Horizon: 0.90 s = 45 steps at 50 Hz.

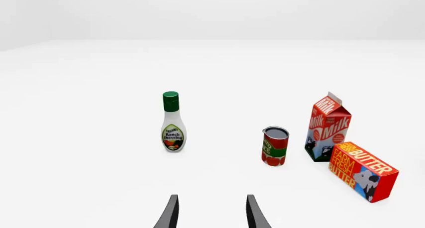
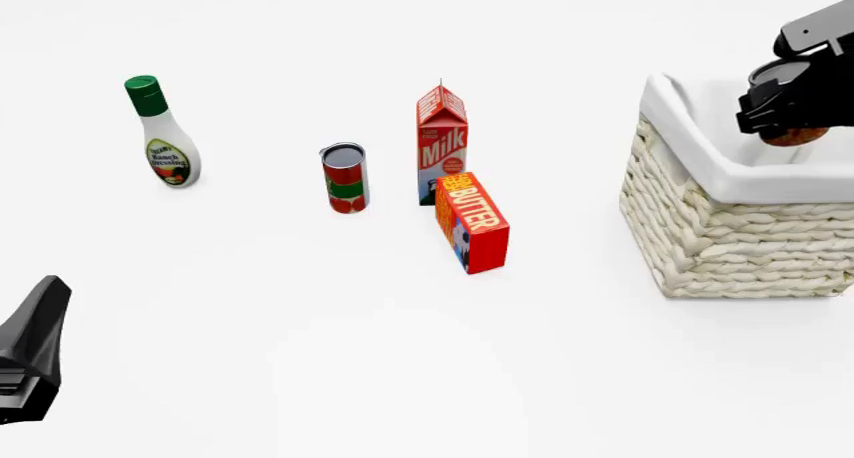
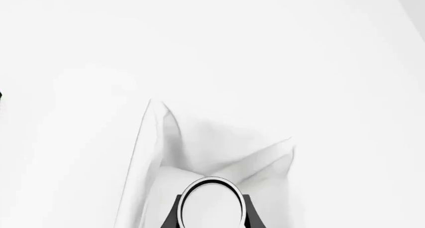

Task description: Pick the alphabet soup and place it in the basket.

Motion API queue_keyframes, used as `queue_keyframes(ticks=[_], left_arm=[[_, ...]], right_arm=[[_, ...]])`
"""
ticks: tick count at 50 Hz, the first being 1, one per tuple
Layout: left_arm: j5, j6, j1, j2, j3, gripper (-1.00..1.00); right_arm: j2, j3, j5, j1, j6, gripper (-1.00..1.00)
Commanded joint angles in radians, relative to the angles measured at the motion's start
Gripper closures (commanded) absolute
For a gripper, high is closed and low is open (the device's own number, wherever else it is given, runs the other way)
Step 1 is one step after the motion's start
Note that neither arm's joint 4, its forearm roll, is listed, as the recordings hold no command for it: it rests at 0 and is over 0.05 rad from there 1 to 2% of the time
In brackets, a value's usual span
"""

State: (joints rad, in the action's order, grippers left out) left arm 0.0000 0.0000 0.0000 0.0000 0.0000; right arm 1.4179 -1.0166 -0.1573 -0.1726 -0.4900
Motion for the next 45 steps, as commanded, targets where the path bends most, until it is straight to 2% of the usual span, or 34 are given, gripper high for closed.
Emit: queue_keyframes(ticks=[1,45], left_arm=[[0.0,0.0,0.0,0.0,0.0,-1.0],[0.0,0.0,0.0,0.0,0.0,-1.0]], right_arm=[[0.02,0.0,0.017,-0.002,0.023,1.0],[0.067,-0.001,0.041,-0.016,0.032,1.0]])
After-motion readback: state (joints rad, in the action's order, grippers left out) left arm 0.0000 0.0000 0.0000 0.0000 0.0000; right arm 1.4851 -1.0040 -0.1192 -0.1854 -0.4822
